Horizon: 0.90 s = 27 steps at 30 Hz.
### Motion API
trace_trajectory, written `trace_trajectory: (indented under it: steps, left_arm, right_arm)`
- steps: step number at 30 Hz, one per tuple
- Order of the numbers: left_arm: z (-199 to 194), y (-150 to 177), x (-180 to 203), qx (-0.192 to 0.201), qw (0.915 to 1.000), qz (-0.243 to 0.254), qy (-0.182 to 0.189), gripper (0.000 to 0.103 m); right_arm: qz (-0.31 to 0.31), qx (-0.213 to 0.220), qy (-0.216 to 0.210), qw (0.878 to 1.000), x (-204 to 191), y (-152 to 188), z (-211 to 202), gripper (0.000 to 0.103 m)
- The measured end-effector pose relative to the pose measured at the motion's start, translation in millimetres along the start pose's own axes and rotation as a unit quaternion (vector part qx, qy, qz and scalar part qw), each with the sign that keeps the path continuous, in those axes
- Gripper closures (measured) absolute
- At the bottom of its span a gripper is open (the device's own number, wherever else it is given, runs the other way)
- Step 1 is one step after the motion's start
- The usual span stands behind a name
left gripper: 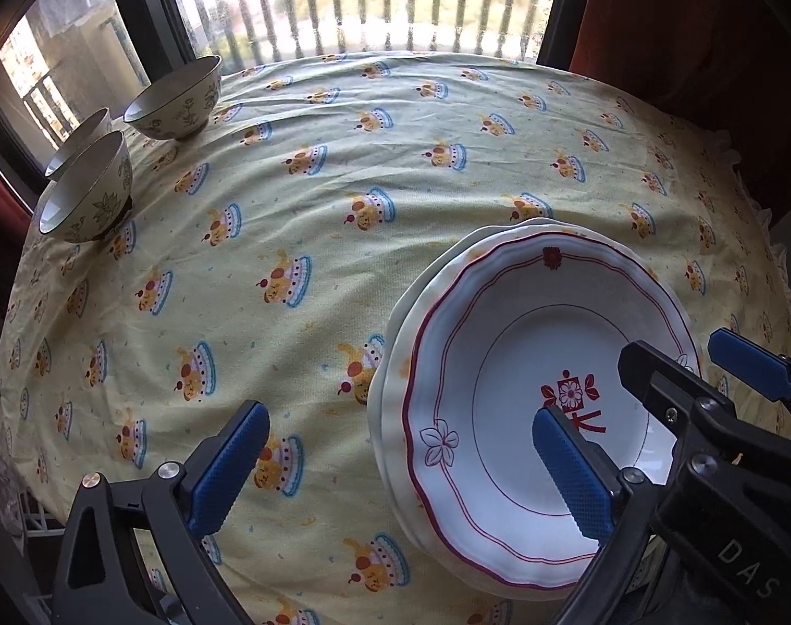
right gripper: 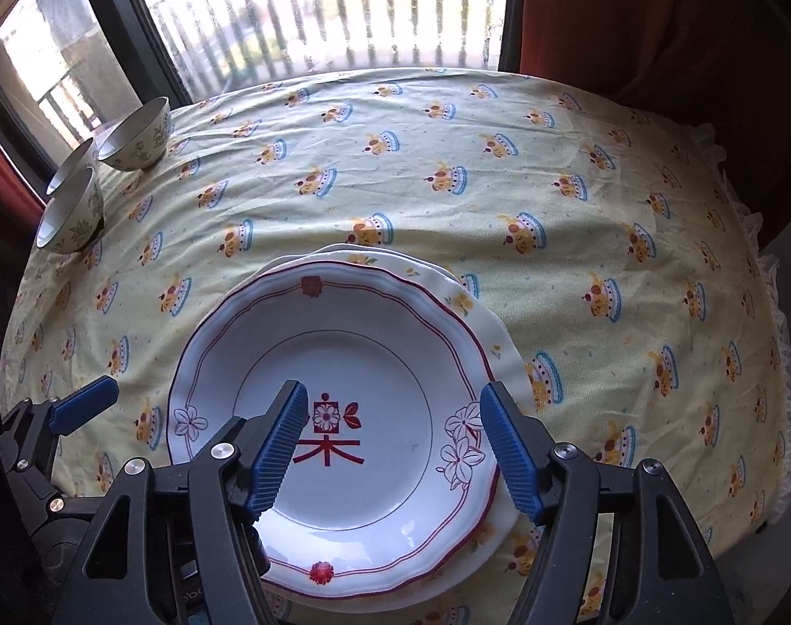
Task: Organize plates and bowls
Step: 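Lower the red-rimmed plate onto the beaded plate and open both grippers, then move both grippers to the large white bowl and grasp its rim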
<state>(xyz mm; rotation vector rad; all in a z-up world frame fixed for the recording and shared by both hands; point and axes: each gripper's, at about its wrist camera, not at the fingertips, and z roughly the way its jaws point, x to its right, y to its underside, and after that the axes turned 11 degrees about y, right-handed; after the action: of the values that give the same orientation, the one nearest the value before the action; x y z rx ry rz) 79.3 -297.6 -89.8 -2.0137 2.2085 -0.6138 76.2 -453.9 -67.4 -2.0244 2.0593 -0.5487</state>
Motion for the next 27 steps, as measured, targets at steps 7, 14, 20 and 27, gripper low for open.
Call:
trace_trajectory:
  steps: [7, 14, 20, 27]
  left_arm:
    - [-21, -8, -42, 0.002, 0.9990, 0.043, 0.013, 0.004]
    - [-37, -14, -100, -0.002, 0.9984, 0.046, 0.033, 0.006]
    - [-44, -17, -155, -0.003, 0.9983, 0.046, 0.034, 0.008]
    - [-52, -27, -210, -0.008, 0.9988, 0.041, 0.024, 0.011]
  right_arm:
    - [0.045, 0.000, 0.015, 0.999, -40, -1, -13, 0.030]
    - [0.068, 0.004, 0.026, 0.997, -96, -8, -28, 0.030]
    - [0.071, 0.011, 0.027, 0.997, -151, -11, -33, 0.030]
    - [0.086, -0.007, 0.024, 0.996, -209, -18, -29, 0.030]
